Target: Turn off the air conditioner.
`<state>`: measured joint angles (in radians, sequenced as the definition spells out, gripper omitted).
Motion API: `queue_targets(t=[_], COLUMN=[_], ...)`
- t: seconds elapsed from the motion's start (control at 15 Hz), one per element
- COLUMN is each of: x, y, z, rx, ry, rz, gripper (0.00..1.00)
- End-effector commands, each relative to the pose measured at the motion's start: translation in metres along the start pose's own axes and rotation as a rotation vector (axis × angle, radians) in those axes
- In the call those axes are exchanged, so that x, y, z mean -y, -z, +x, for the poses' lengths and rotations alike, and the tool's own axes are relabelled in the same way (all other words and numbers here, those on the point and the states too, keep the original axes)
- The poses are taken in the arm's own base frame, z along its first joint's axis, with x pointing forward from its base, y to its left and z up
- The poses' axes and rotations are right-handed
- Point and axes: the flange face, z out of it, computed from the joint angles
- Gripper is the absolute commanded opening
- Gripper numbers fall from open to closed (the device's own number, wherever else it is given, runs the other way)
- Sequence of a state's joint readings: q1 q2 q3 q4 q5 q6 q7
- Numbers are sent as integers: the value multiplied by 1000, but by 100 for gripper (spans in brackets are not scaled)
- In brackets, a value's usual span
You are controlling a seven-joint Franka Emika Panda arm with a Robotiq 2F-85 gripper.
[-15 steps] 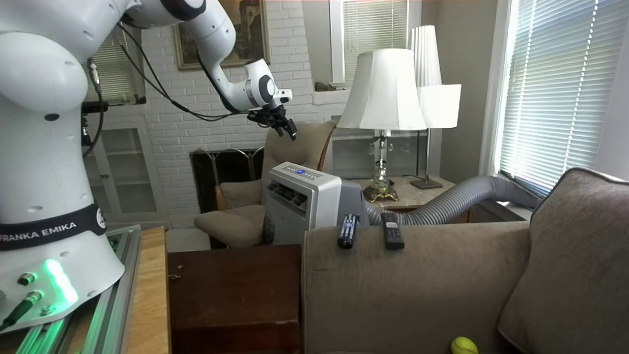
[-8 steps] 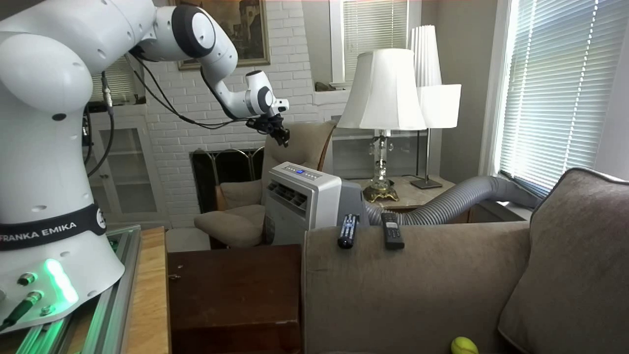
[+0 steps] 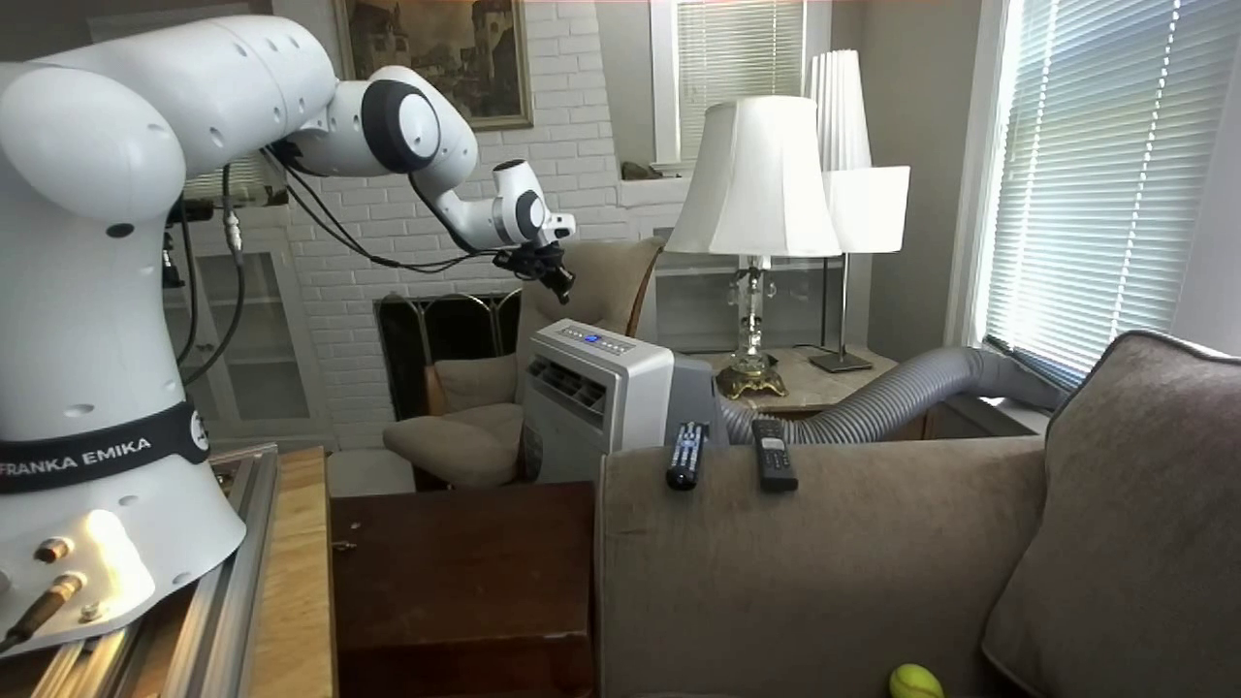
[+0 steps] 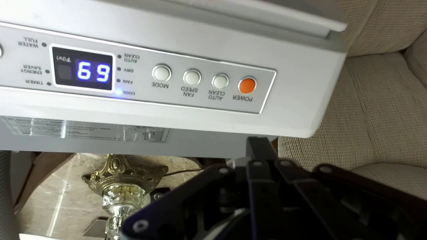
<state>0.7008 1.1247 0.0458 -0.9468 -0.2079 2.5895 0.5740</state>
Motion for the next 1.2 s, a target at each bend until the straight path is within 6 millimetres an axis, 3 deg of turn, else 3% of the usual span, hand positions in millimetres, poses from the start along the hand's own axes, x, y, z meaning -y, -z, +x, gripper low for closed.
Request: queue_targets(t=[0.0,0.4,1.13], x=[7,17,16], y=[-18,-31,-48], z=[-4,-12,-22], rx=[10,14,-9], ry=[18,25,34], rz=[-1,-14,-22], gripper=[0,0,0])
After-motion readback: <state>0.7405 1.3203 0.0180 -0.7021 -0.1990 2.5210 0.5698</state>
